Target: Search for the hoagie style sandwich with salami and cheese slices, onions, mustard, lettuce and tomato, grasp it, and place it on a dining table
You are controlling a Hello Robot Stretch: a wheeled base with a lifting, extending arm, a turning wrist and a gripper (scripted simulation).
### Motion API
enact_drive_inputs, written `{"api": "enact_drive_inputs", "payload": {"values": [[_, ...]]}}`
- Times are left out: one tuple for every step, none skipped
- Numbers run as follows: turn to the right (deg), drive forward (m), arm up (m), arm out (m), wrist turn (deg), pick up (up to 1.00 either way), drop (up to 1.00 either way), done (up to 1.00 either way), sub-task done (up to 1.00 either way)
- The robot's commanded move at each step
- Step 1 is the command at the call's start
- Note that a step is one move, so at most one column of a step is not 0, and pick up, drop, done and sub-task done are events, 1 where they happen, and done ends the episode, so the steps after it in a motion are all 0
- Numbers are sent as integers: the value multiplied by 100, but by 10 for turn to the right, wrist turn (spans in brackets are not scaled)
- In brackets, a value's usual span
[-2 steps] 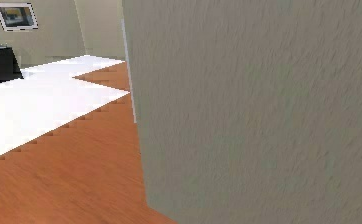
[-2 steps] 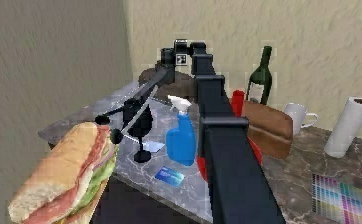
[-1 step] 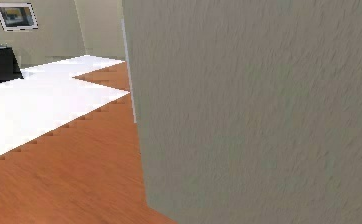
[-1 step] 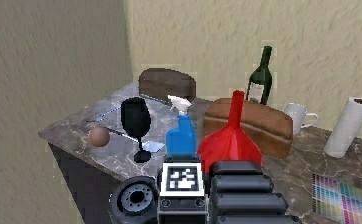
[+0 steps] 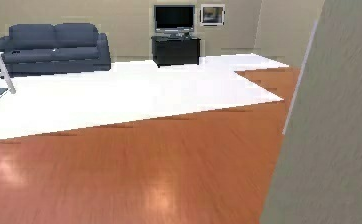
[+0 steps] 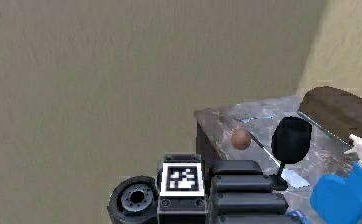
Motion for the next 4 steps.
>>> {"api": "enact_drive_inputs", "payload": {"values": [[-150,0,0,0,0,0,0,0,0],[0,20,0,0,0,0,0,0,0],[-210,0,0,0,0,0,0,0,0],[0,100,0,0,0,0,0,0,0]]}}
